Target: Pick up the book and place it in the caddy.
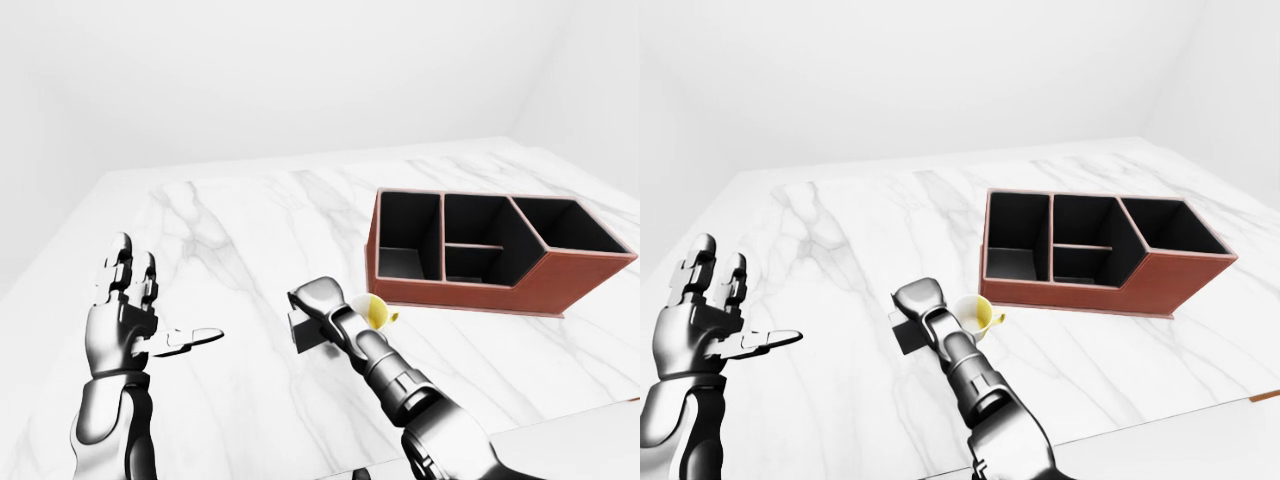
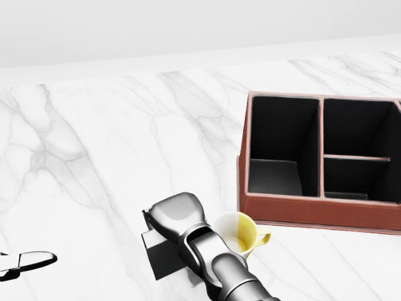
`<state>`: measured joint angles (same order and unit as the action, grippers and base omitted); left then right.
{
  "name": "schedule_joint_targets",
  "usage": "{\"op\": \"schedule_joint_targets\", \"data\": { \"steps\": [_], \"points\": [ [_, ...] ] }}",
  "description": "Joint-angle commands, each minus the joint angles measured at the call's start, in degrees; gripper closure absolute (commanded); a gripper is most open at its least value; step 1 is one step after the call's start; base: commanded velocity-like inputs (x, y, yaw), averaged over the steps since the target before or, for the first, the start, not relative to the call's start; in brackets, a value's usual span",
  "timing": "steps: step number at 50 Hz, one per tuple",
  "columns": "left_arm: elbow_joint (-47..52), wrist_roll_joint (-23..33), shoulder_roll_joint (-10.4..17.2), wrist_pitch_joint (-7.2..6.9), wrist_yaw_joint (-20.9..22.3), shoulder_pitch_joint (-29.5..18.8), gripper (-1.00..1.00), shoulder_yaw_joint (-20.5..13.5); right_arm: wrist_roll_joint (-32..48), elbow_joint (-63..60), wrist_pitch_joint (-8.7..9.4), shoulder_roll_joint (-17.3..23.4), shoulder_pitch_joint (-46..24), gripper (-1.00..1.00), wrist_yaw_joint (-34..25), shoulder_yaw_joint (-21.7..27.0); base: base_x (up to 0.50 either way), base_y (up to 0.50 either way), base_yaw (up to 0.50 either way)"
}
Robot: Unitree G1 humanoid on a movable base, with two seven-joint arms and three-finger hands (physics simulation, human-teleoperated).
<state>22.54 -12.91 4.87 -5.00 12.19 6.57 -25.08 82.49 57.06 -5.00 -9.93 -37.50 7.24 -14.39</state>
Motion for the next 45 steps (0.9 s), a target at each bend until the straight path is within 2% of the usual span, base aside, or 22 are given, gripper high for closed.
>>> {"op": "schedule_joint_targets", "data": {
  "steps": [1, 15, 31, 45],
  "points": [
    [-0.75, -0.12, -0.08, 0.0, 0.4, 0.21, -1.0, -0.07, -2.84, -2.26, 0.0, -0.72, 2.87, 1.0, 0.28, -0.88, 0.0, 0.0, 0.0],
    [0.18, -0.07, -0.47, 0.0, 0.51, 0.42, -1.0, 0.29, -5.09, -20.65, 0.0, -0.53, 7.86, 1.0, -8.25, -1.06, 0.0, 0.0, 0.0],
    [0.13, -0.17, -0.54, 0.0, 0.68, 0.65, -1.0, 0.41, -7.11, -27.2, 0.0, -0.86, 8.91, 1.0, -10.36, -1.17, 0.0, 0.0, 0.0],
    [0.25, -0.48, -0.48, 0.0, 0.86, 0.68, -1.0, 0.14, -9.21, -40.84, 0.0, -1.17, 10.92, 1.0, -18.3, -1.27, 0.0, 0.0, 0.0]
  ]
}}
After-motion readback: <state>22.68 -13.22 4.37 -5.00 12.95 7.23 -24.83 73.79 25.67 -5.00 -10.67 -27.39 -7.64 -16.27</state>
